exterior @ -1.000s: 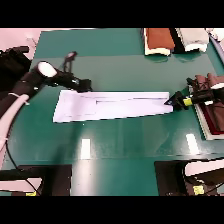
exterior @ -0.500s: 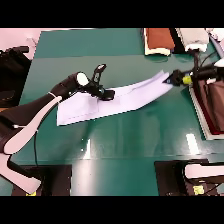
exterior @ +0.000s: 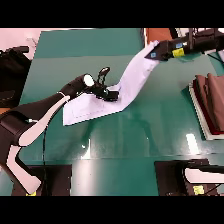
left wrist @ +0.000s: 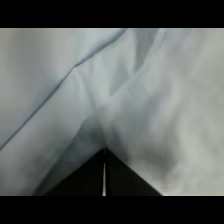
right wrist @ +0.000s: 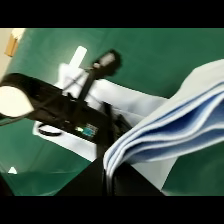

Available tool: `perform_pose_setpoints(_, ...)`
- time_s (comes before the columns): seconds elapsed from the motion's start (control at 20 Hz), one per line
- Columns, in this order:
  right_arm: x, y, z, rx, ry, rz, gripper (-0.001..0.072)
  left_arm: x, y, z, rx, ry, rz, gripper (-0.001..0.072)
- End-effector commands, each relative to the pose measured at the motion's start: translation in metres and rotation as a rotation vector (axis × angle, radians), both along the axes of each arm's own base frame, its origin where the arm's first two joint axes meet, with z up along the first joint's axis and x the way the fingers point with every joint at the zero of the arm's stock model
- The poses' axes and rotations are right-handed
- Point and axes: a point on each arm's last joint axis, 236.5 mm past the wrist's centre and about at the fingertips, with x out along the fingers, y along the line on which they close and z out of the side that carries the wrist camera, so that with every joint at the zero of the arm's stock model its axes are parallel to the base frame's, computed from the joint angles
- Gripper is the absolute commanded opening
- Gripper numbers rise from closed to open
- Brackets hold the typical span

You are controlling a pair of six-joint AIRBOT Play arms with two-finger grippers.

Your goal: Fold the shirts.

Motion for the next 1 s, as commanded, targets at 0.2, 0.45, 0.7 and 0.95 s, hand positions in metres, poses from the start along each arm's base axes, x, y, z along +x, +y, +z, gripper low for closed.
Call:
perform_pose_setpoints(0.2,-0.029,0.078,0.04,0.049,-0.087,0.124,0.002,0.041,0.04,0.061,-0.018,-0.053,0.015,0.0025)
perform_pose_setpoints(0.45,-0.051,0.172,0.017,0.107,-0.068,0.252,0.002,0.098,0.185,0.204,0.082,-0.383,0.224,0.0025)
perform_pose_setpoints(0.7,-0.087,0.327,-0.022,0.253,-0.107,0.425,0.0353,0.071,0.31,0.323,0.211,-0.634,0.431,0.0025)
perform_pose_setpoints(0.95,-0.074,0.322,-0.061,0.128,-0.116,0.455,0.0409,0.05,0.322,0.341,0.233,-0.646,0.442,0.0025)
